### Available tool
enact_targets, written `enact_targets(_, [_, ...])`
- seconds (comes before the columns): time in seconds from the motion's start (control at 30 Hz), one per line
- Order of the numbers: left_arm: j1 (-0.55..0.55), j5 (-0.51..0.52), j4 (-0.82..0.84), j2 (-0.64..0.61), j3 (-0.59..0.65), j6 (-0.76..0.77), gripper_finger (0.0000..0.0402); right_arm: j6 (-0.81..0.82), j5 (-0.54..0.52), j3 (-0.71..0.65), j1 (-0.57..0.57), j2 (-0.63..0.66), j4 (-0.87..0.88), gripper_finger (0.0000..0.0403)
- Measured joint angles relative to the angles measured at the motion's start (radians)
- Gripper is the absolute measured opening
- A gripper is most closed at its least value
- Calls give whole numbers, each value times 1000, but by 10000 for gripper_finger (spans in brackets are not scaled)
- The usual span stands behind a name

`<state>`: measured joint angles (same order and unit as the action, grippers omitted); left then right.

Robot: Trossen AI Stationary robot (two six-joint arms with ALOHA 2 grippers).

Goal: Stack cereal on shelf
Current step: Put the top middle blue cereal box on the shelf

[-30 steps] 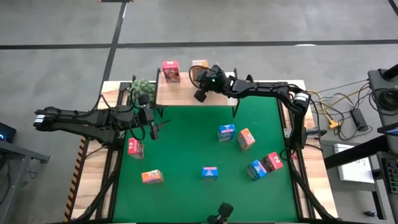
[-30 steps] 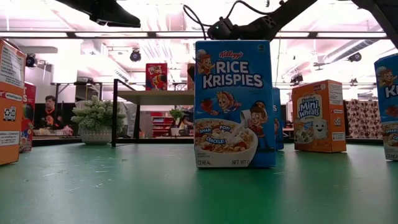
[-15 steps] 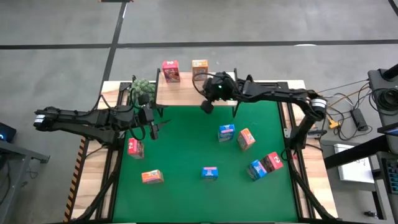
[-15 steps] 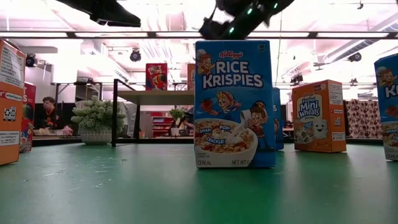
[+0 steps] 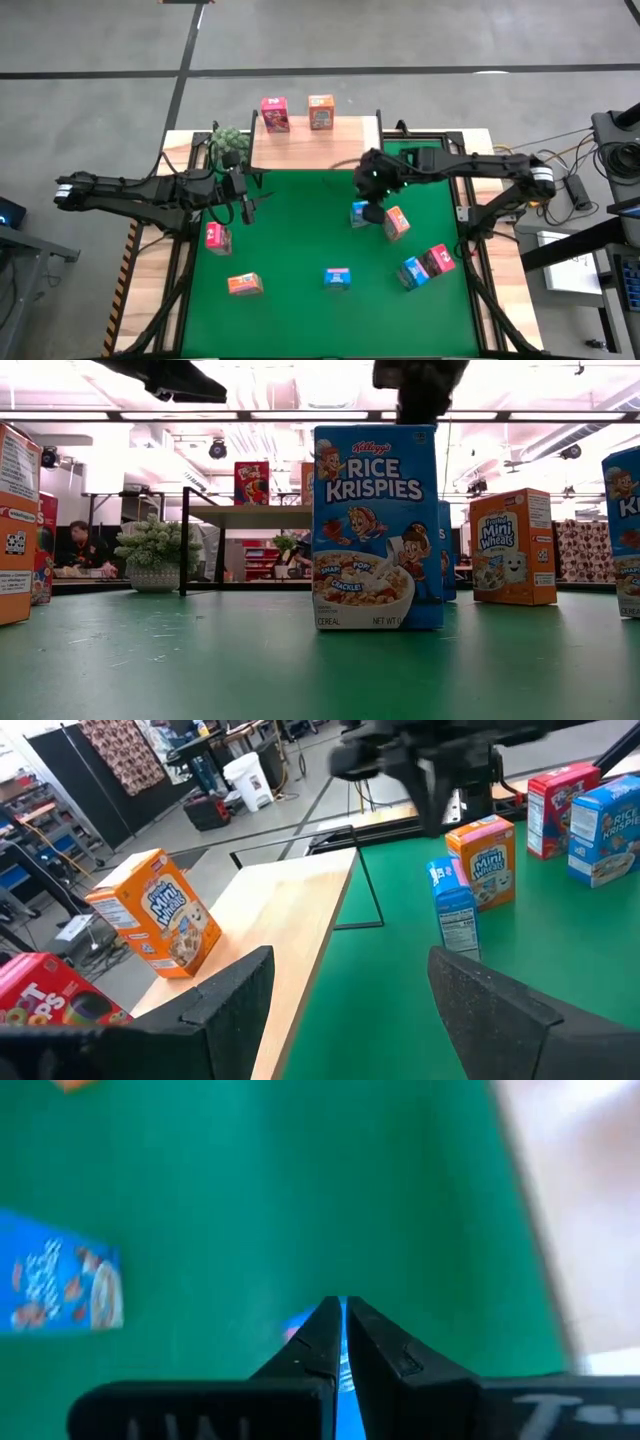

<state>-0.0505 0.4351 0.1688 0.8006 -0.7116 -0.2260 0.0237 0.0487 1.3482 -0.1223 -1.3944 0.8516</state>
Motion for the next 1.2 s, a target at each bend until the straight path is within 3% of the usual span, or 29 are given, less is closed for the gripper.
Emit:
enact_targets(0.23, [0, 0, 1, 0, 0, 52, 249, 17, -134, -151, 71, 65, -58, 12])
enact_targets(0.53, [0, 0, -4, 23, 1, 102, 249, 30, -138, -252, 64, 110, -140, 30])
enact_targets(0.97, [0, 0, -30, 64, -2, 110, 249, 8, -129, -273, 63, 84, -163, 225])
enact_targets(1.2, [0, 0, -30, 65, -3, 110, 249, -2, -156, -310, 63, 84, -183, 284])
